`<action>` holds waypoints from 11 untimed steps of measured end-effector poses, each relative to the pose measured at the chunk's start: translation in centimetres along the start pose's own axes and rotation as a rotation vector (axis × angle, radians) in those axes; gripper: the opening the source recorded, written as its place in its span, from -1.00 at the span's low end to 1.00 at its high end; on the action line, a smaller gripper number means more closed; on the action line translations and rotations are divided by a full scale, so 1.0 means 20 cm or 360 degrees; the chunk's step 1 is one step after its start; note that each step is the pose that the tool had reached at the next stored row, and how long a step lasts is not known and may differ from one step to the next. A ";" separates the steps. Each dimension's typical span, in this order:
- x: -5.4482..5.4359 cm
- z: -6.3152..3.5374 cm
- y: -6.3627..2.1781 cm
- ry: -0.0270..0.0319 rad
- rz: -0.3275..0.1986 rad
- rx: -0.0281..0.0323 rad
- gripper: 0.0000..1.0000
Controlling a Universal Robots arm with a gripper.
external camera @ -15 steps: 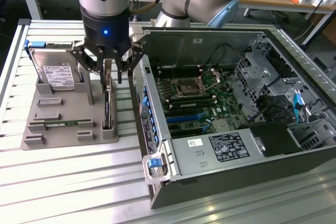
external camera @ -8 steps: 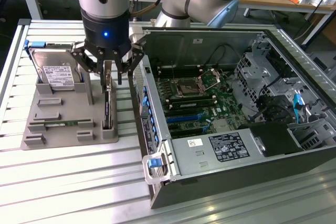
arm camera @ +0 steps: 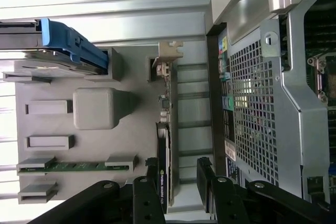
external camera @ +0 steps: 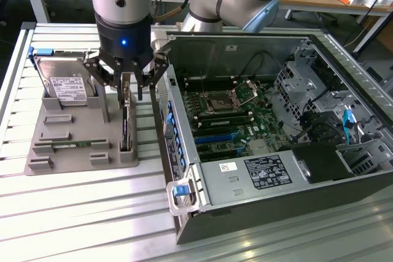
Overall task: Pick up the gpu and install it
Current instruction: 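Pick up the gpu and move the gpu toward the slot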
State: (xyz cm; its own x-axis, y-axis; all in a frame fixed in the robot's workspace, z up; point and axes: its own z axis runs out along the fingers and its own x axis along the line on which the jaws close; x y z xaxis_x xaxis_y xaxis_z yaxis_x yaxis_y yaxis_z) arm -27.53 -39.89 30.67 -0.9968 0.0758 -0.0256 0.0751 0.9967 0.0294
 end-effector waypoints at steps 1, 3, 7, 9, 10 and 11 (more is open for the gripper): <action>0.00 0.002 0.000 0.00001 0.0000 0.00001 -0.15; 0.00 0.006 0.000 0.00000 0.0000 0.00001 -0.15; 0.00 0.015 0.000 0.00000 0.0000 0.00001 -0.15; 0.00 0.020 -0.001 0.00000 0.0000 0.00000 -0.15; 0.00 0.024 -0.001 0.00001 0.0000 0.00001 -0.15; 0.00 0.027 -0.001 0.00000 0.0000 0.00001 -0.15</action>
State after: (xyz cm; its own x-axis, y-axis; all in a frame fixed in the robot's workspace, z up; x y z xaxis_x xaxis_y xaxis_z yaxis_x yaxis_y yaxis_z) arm -27.53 -39.89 30.13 -0.9968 0.0758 -0.0256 0.0751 0.9967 0.0294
